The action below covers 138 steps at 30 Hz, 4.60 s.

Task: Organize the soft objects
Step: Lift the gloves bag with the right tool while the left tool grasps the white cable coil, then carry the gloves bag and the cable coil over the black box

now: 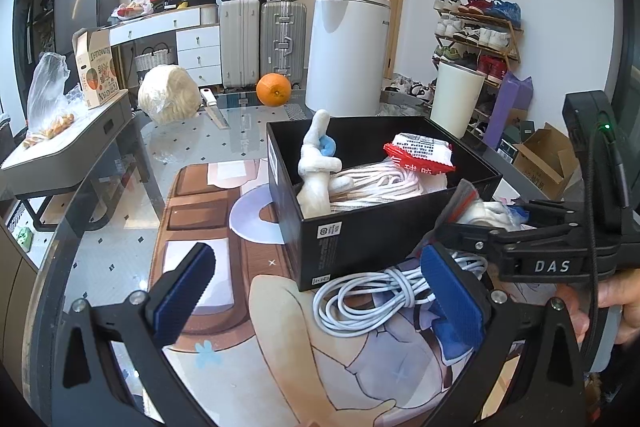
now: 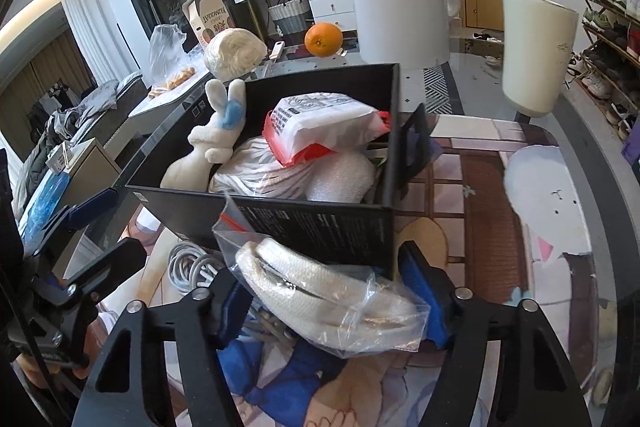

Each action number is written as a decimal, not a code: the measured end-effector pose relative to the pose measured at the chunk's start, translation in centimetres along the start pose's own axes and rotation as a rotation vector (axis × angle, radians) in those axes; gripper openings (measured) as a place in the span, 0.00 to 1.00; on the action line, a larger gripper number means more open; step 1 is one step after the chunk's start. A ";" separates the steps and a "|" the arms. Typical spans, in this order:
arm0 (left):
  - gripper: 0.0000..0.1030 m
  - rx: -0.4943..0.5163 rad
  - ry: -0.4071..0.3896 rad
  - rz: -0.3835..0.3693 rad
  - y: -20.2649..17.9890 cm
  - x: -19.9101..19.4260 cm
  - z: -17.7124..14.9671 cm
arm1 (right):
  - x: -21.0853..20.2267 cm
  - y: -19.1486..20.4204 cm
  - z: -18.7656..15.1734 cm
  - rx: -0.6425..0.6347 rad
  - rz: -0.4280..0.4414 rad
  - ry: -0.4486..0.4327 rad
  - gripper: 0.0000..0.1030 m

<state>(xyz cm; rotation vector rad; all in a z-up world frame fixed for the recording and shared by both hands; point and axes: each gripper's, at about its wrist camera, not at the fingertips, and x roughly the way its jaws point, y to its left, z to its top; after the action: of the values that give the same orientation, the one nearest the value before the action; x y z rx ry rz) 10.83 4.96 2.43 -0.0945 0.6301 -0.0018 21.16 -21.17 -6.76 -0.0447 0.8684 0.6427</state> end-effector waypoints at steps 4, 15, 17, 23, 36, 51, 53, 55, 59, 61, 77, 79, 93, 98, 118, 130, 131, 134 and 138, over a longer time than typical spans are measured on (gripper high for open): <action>1.00 0.001 0.001 0.001 0.0 0.1 0.0 | -1.8 -0.5 -0.3 0.003 0.001 -0.030 0.67; 1.00 0.041 0.102 -0.033 -1.8 1.0 -0.5 | -4.6 -1.2 -0.4 -0.017 0.006 -0.078 0.67; 1.00 0.023 0.117 -0.030 -1.7 1.5 -0.2 | -4.9 -1.3 -0.5 -0.017 0.010 -0.084 0.67; 1.00 0.005 0.166 0.005 -1.9 3.1 0.1 | -5.0 -1.7 -0.5 -0.016 0.015 -0.082 0.67; 1.00 0.127 0.242 -0.042 -3.7 2.8 -1.5 | -4.9 -1.7 -0.3 -0.020 0.032 -0.074 0.67; 1.00 0.247 0.265 -0.151 -7.2 2.9 -1.3 | -5.2 -1.8 -0.5 -0.038 0.040 -0.066 0.67; 1.00 0.249 0.267 -0.175 -7.3 2.7 -1.3 | -5.3 -1.8 -0.6 -0.038 0.039 -0.066 0.67; 1.00 0.250 0.269 -0.206 -7.3 2.5 -1.3 | -5.3 -1.9 -0.5 -0.038 0.038 -0.066 0.67; 1.00 0.274 0.283 -0.280 -8.2 1.6 -1.8 | -5.5 -1.9 -0.5 -0.041 0.041 -0.070 0.67; 1.00 0.301 0.284 -0.288 -8.7 1.2 -2.0 | -5.6 -2.0 -0.5 -0.042 0.040 -0.071 0.67; 0.59 0.369 0.293 -0.238 -10.4 4.5 -0.3 | -5.9 -2.6 -0.7 -0.033 0.038 -0.067 0.67; 0.46 0.368 0.291 -0.243 -10.5 4.6 -0.4 | -5.9 -2.6 -0.7 -0.034 0.039 -0.066 0.67; 0.24 0.328 0.258 -0.317 -10.1 2.7 -0.5 | -6.4 -2.2 -0.7 -0.048 0.047 -0.079 0.67; 0.24 0.284 0.221 -0.315 -8.7 1.2 -0.8 | -7.0 -1.8 -0.7 -0.054 0.047 -0.099 0.66; 0.24 0.109 0.035 -0.283 -3.3 -3.0 0.5 | -9.4 0.0 -0.2 -0.102 0.051 -0.194 0.66; 0.24 0.072 -0.037 -0.224 -1.8 -3.5 2.7 | -9.8 1.3 0.8 -0.151 0.040 -0.226 0.66; 0.24 0.070 -0.043 -0.220 -1.7 -3.5 2.8 | -9.8 1.4 0.9 -0.157 0.037 -0.229 0.66; 0.25 0.070 -0.052 -0.210 -1.4 -3.3 3.3 | -9.6 1.5 1.5 -0.162 0.034 -0.238 0.66; 0.25 0.071 -0.058 -0.196 -1.3 -3.0 3.6 | -9.2 1.8 2.1 -0.172 0.035 -0.246 0.66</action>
<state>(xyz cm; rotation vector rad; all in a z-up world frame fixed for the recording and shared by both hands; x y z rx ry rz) 10.54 4.03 7.17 -0.0874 0.5604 -0.2102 17.37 -23.77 1.64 -0.1035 0.5770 0.7374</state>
